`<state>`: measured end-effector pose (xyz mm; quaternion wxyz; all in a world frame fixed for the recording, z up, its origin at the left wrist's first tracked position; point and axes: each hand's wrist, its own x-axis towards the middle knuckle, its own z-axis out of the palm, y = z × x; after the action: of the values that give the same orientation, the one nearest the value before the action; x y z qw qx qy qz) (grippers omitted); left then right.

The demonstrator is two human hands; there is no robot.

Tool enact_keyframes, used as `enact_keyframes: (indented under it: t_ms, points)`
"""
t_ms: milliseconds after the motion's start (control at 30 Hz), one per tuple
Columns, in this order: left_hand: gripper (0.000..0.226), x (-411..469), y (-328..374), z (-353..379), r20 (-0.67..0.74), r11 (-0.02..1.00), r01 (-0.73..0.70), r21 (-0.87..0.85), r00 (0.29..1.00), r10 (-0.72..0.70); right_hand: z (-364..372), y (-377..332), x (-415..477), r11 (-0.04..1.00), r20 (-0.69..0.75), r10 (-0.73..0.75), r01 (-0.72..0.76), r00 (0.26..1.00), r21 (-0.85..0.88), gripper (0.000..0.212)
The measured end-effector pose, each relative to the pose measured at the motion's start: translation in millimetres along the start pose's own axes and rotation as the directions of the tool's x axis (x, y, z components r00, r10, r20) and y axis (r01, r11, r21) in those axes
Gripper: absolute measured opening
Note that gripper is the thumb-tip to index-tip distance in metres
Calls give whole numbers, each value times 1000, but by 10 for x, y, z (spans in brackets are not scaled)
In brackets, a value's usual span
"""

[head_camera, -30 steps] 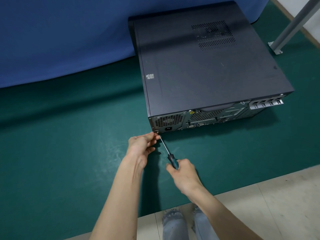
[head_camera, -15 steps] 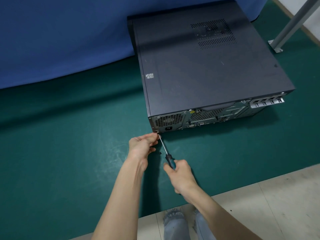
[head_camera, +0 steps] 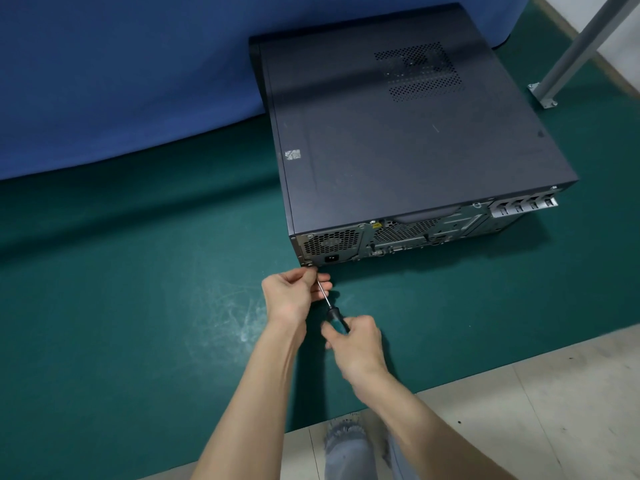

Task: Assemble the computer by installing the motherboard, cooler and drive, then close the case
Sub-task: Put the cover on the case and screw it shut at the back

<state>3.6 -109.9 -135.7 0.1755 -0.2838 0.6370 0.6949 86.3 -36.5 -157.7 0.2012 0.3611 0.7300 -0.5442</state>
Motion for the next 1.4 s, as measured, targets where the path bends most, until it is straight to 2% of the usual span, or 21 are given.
enact_keyframes:
  t_ms: [67, 133, 167, 233, 300, 333, 400, 500, 567, 633, 700, 767, 800, 933, 1000, 1067, 1133, 1167, 1233, 1300, 1400]
  points:
    - [14, -26, -18, -44, 107, 997, 70, -38, 992, -65, -21, -51, 11, 876, 325, 123, -256, 938, 409, 32]
    - [14, -63, -12, -74, 251, 988, 150, -30, 958, -138, -74, -88, 21, 708, 543, 116, -453, 831, 541, 29]
    - [16, -73, -6, -77, 275, 988, 151, 3, 950, -146, -86, -96, 9, 698, 562, 120, -472, 819, 539, 27]
    - [16, -70, 9, -58, 243, 992, 112, 65, 962, -125, -60, -96, -19, 813, 475, 178, -401, 862, 423, 21]
    - [15, -61, 8, -43, 226, 993, 77, 95, 969, -96, 15, -80, -64, 958, 300, 196, -247, 933, 142, 23]
    - [17, -53, 3, -50, 230, 992, 66, 103, 969, -89, 58, -59, -71, 980, 222, 175, -192, 959, 59, 23]
    - [23, -42, 2, -124, 291, 990, 65, 128, 951, -100, 71, -50, -52, 961, 214, 206, -238, 955, 140, 21]
    - [43, -61, 24, -294, 501, 981, 126, 147, 845, -184, -31, -80, -18, 814, 480, 216, -429, 850, 392, 29]
    - [61, -59, 22, -327, 507, 968, 97, 231, 837, -205, -71, -66, -20, 767, 556, 197, -480, 807, 426, 32]
    - [69, -58, 17, -283, 415, 947, 28, 321, 894, -167, -30, -35, -50, 796, 505, 221, -453, 835, 402, 28]
    - [75, -58, 12, -229, 350, 920, -15, 391, 927, -133, 27, -7, -84, 918, 338, 228, -317, 913, 238, 29]
    - [82, -38, 17, -220, 303, 916, -12, 402, 945, -121, 102, 23, -79, 977, 149, 176, -191, 973, 93, 30]
    - [84, -38, 30, -234, 305, 914, -3, 406, 943, -132, 108, 13, -65, 969, 143, 196, -214, 970, 123, 27]
    - [81, -113, 97, -298, 425, 933, 61, 355, 878, -219, 22, -80, -41, 815, 515, 241, -459, 823, 353, 30]
    - [83, -126, 94, -276, 376, 923, 33, 384, 907, -189, 17, -58, -65, 861, 483, 235, -411, 843, 299, 30]
    - [87, -103, 77, -221, 307, 885, -11, 465, 940, -150, 64, -26, -98, 959, 287, 207, -253, 935, 132, 30]
    - [92, -102, 62, -202, 290, 871, -24, 491, 947, -138, 117, 3, -82, 988, 107, 148, -152, 983, 26, 30]
    - [91, -111, 69, -213, 305, 880, -23, 475, 942, -140, 107, -2, -64, 979, 124, 176, -187, 977, 86, 28]
    - [82, -132, 77, -260, 365, 922, 25, 387, 914, -179, 38, -60, -50, 880, 375, 236, -361, 896, 309, 26]
    - [73, -122, 80, -279, 388, 940, 48, 339, 903, -186, -36, -78, -40, 820, 497, 216, -433, 840, 375, 29]
    - [70, -87, 50, -207, 267, 883, -29, 468, 957, -110, -6, -38, -77, 925, 349, 198, -293, 916, 242, 25]
